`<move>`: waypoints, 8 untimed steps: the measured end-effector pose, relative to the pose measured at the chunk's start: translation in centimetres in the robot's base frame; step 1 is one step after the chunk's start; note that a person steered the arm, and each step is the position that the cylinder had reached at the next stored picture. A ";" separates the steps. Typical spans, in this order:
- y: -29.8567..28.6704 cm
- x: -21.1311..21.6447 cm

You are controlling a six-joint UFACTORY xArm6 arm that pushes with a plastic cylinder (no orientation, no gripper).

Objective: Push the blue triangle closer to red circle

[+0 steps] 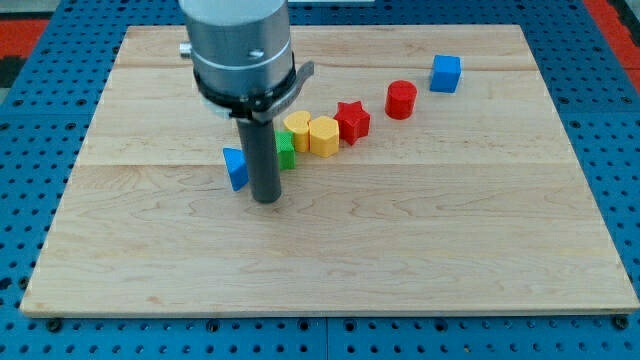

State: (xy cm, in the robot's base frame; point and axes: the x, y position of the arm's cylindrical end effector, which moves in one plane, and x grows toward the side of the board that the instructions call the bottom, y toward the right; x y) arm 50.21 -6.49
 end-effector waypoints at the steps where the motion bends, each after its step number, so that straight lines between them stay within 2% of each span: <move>1: -1.5 3.7; 5: -6.9 6.1; 6: -9.0 5.6; 7: -15.7 1.1; 8: -14.3 -2.6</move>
State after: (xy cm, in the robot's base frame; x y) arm 47.63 -20.84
